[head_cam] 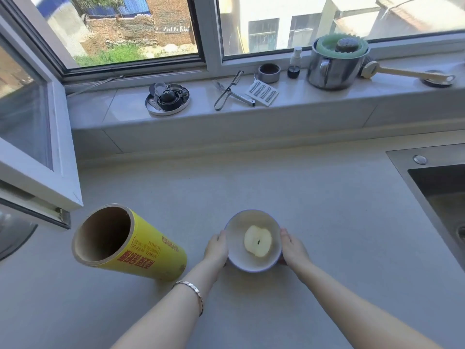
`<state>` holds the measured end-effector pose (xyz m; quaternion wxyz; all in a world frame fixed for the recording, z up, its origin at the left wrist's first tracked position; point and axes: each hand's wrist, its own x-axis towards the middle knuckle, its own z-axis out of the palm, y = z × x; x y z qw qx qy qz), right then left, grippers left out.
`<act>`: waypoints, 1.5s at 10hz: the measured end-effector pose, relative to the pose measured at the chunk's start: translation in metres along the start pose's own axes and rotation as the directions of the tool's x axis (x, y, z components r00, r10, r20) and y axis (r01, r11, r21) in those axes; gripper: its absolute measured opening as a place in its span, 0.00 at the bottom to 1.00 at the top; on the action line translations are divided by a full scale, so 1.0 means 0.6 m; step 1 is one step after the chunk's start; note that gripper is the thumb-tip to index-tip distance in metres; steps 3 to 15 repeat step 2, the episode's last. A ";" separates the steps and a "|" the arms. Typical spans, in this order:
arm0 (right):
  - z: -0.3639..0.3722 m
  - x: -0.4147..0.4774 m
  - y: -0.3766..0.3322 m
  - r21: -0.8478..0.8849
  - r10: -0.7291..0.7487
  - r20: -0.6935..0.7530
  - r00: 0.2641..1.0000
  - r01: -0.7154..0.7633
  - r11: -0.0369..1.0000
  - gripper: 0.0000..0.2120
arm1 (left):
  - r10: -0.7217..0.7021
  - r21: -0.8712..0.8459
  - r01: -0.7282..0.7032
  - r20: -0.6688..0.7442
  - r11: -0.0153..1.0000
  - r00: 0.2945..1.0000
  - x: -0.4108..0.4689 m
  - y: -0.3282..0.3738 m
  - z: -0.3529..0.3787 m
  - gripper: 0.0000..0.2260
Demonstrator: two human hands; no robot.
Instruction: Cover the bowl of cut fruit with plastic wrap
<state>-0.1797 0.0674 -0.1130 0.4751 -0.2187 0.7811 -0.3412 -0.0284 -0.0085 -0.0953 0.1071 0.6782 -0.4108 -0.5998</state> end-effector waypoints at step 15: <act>-0.054 -0.028 -0.073 -0.305 0.159 0.105 0.982 -0.120 0.945 0.12 | 0.708 0.831 -0.441 0.084 0.339 0.701 -0.051 0.032 -0.021 0.12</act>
